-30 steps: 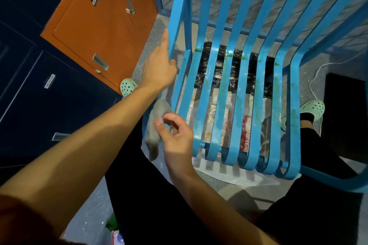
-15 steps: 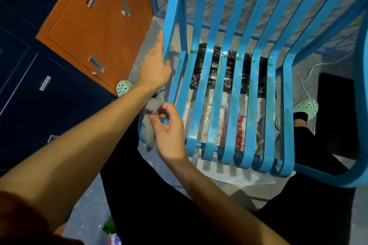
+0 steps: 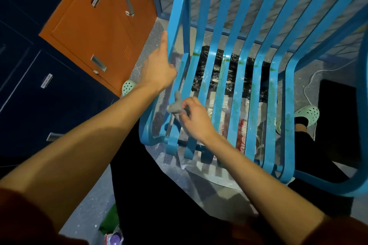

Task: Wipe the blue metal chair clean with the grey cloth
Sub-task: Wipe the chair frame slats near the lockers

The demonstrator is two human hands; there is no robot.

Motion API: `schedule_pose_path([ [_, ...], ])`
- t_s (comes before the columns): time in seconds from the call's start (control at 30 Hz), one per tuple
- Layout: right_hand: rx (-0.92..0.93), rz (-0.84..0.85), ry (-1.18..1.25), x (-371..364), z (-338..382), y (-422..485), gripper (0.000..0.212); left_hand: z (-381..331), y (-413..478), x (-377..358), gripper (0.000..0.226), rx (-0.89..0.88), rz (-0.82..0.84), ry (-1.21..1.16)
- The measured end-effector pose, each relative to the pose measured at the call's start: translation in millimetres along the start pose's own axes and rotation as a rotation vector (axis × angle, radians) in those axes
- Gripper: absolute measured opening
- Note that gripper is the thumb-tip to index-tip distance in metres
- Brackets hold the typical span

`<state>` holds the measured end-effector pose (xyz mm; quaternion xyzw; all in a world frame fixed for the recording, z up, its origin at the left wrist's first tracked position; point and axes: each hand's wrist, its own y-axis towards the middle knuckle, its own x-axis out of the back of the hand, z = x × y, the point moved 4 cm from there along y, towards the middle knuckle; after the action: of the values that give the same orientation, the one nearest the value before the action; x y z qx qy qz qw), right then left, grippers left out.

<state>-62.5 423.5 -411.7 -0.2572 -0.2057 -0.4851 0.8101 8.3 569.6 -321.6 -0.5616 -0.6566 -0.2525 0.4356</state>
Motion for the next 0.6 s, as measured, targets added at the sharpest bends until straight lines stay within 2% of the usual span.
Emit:
schedule_pose_path([
  [0.13,0.081,0.126,-0.163,-35,-10,8,0.011,-1,1,0,0.093,0.007,0.004,0.027],
  [0.23,0.099,0.18,-0.124,-57,-19,-26,0.02,-3,2,1,0.091,-0.018,-0.019,0.114],
  [0.3,0.269,0.272,-0.162,-69,-27,-57,0.026,-4,5,1,0.09,-0.032,-0.028,0.164],
  [0.37,0.405,0.284,-0.21,-70,-40,-68,0.023,-7,10,1,0.09,-0.039,-0.029,0.173],
  [0.43,0.397,0.274,-0.27,-56,-43,-49,0.015,-9,15,1,0.09,-0.045,-0.029,0.155],
  [0.53,0.228,0.228,-0.21,-31,-44,9,0.037,-12,19,2,0.09,-0.04,-0.025,0.15],
  [0.6,0.163,0.196,-0.196,-19,-42,42,0.038,-12,20,2,0.091,-0.029,-0.021,0.161],
])
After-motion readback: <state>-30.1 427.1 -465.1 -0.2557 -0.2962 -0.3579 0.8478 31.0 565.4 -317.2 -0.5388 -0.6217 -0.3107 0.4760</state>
